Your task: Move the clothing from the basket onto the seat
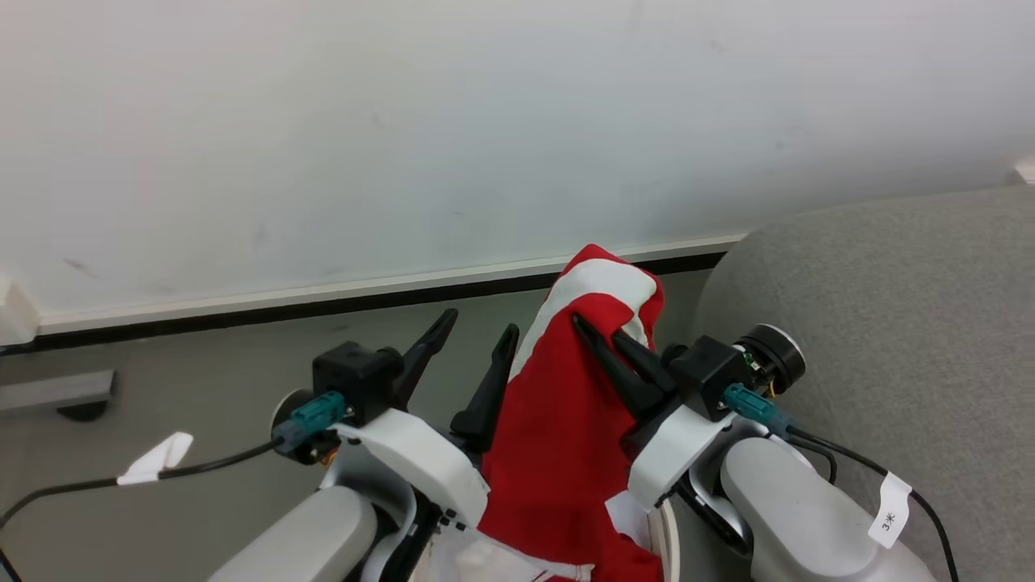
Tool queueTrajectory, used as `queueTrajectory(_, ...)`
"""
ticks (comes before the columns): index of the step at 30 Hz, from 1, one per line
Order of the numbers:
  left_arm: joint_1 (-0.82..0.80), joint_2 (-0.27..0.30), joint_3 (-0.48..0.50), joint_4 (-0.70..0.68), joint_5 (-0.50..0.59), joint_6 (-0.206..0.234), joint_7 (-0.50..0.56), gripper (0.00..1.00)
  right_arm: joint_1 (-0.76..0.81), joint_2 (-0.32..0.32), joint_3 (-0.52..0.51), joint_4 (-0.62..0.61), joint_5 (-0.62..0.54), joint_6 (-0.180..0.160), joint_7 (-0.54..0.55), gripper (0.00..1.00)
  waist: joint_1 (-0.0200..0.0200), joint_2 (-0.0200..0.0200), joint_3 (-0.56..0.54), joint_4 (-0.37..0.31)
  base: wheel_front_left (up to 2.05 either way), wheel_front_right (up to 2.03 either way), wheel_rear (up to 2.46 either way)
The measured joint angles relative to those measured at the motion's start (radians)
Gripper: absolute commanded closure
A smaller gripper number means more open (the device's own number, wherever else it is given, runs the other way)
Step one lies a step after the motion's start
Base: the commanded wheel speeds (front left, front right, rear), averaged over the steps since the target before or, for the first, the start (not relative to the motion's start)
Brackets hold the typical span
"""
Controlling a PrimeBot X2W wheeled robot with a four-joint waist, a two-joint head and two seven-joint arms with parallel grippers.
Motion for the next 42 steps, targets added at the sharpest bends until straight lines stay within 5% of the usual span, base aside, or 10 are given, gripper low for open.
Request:
queueTrajectory(24, 0.021, -0.047, -0.066, 0.017, -0.001, -0.015, 0.005, 0.00, 0.029, -0.030, -0.123, -0.014, -0.081, 0.000, -0.002, 1.00, 0.0000, 0.0000, 0.009, -0.331, 0.00, 0.00, 0.00)
queueTrajectory(35, -0.090, -0.040, -0.121, 0.016, 0.084, -0.040, 0.045, 0.00, -0.078, -0.128, -0.294, -0.119, -0.092, 0.000, -0.002, 1.00, 0.0000, 0.0001, 0.180, -0.323, 0.00, 0.00, 0.00)
queueTrajectory(42, -0.198, -0.028, -0.147, 0.040, 0.153, -0.070, 0.054, 0.00, -0.321, -0.300, -0.410, -0.093, -0.114, 0.000, -0.002, 1.00, 0.0001, 0.0001, 0.352, -0.276, 0.00, 0.00, 0.00)
